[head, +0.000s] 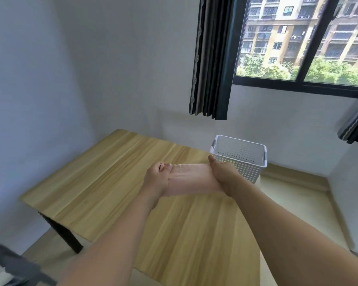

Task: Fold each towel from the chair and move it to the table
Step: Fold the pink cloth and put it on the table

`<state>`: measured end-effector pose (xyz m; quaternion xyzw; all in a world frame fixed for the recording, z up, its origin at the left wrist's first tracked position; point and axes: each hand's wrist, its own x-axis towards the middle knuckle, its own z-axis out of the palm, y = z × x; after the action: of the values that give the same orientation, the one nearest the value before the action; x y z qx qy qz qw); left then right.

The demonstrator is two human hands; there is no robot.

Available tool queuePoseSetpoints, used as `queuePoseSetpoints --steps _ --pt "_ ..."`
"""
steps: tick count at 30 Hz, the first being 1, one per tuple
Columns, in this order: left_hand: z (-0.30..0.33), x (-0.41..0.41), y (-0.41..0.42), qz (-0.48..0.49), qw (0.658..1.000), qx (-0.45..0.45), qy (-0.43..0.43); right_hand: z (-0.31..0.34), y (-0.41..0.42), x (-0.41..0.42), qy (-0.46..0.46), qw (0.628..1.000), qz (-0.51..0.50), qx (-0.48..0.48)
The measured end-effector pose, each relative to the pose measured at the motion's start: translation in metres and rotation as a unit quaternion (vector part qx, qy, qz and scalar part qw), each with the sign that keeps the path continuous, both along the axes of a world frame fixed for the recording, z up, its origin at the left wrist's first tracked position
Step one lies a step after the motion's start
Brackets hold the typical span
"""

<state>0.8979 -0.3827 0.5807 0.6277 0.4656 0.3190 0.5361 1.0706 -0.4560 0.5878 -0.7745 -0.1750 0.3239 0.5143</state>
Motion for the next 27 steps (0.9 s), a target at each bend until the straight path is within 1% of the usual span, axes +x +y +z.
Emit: queuePoseSetpoints --steps 2,4,7,9,11,13,15,19,21,24,27 --pt "0.002 0.024 -0.009 -0.022 1.000 -0.017 -0.008 0.004 -0.009 0.030 0.023 0.999 0.019 0.015" --pt "0.000 0.055 -0.013 -0.031 0.999 -0.010 0.001 0.005 -0.023 0.062 0.058 0.997 0.045 0.034" --pt "-0.010 0.101 -0.015 -0.009 1.000 -0.025 0.004 0.006 -0.045 0.110 0.147 0.984 0.070 0.070" --pt "-0.016 0.136 -0.019 0.006 0.999 -0.050 0.011 0.002 -0.056 0.151 0.154 0.983 0.076 0.072" --pt "-0.023 0.173 -0.026 0.000 0.997 -0.071 0.015 0.000 -0.064 0.190 0.124 0.988 0.080 0.050" --pt "-0.024 0.208 -0.037 -0.011 0.996 -0.089 -0.006 -0.002 -0.068 0.228 0.085 0.990 0.108 0.029" --pt "-0.022 0.243 -0.050 -0.014 0.996 -0.087 -0.026 -0.001 -0.073 0.264 0.041 0.989 0.139 0.014" --pt "-0.025 0.290 -0.068 -0.001 1.000 -0.012 0.003 0.000 -0.078 0.326 -0.054 0.976 0.207 -0.038" --pt "-0.025 0.308 -0.072 0.007 1.000 0.013 0.006 0.002 -0.070 0.345 -0.074 0.968 0.236 -0.052" --pt "-0.023 0.327 -0.066 0.023 0.998 0.046 0.020 0.004 -0.052 0.361 -0.085 0.960 0.264 -0.043" --pt "-0.022 0.347 -0.044 0.023 0.998 0.056 0.025 0.004 -0.030 0.377 -0.122 0.950 0.285 -0.027"
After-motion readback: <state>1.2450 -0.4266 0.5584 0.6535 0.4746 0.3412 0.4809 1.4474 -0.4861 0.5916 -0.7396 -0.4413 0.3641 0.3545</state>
